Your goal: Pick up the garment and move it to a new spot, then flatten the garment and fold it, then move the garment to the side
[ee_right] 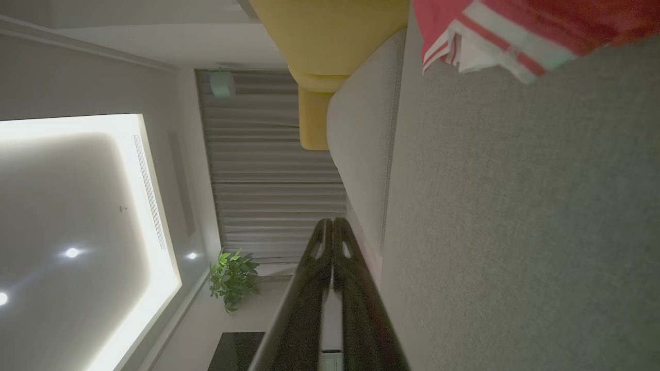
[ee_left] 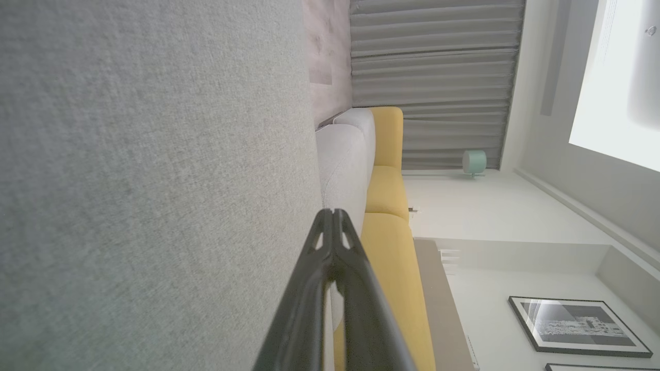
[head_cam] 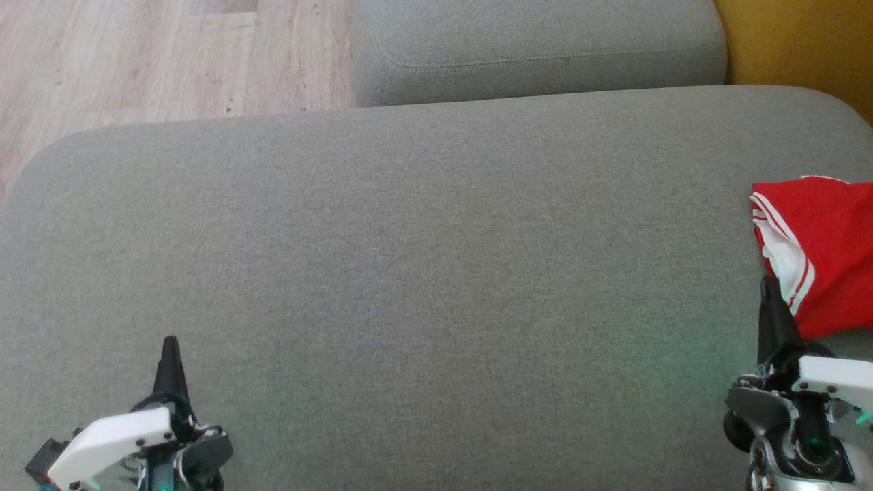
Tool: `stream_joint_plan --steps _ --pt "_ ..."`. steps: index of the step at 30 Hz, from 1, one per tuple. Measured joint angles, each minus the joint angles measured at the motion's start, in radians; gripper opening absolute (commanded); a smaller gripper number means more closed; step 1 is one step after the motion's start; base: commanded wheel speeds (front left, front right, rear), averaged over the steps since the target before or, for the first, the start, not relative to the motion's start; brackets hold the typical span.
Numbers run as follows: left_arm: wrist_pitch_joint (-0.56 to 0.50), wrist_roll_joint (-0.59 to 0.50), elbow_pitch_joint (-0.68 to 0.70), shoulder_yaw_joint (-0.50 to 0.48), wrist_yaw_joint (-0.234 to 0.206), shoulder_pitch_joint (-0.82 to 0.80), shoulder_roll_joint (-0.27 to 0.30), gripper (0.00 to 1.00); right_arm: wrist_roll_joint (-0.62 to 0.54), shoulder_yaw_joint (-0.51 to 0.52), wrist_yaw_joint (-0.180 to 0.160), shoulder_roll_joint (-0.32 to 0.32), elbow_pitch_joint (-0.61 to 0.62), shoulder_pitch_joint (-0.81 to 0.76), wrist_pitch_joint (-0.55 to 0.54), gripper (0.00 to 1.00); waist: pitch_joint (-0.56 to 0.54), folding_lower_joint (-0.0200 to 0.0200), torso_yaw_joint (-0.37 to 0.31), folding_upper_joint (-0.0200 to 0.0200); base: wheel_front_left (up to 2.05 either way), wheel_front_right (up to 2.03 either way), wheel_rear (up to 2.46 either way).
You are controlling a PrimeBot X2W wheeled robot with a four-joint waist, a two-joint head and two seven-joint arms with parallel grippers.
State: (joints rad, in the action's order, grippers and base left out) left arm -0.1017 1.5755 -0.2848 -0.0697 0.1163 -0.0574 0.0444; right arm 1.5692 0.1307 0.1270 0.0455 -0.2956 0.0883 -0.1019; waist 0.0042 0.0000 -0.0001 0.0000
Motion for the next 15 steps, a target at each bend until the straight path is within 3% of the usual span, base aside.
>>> stream_joint_plan --steps 15 --pt "-0.004 0.028 0.002 -0.003 0.007 0.0 0.0 0.0 0.032 0.004 0.0 0.0 0.01 0.0 -0.004 0.0 -0.001 0.0 0.0 0.0 0.0 0.0 0.0"
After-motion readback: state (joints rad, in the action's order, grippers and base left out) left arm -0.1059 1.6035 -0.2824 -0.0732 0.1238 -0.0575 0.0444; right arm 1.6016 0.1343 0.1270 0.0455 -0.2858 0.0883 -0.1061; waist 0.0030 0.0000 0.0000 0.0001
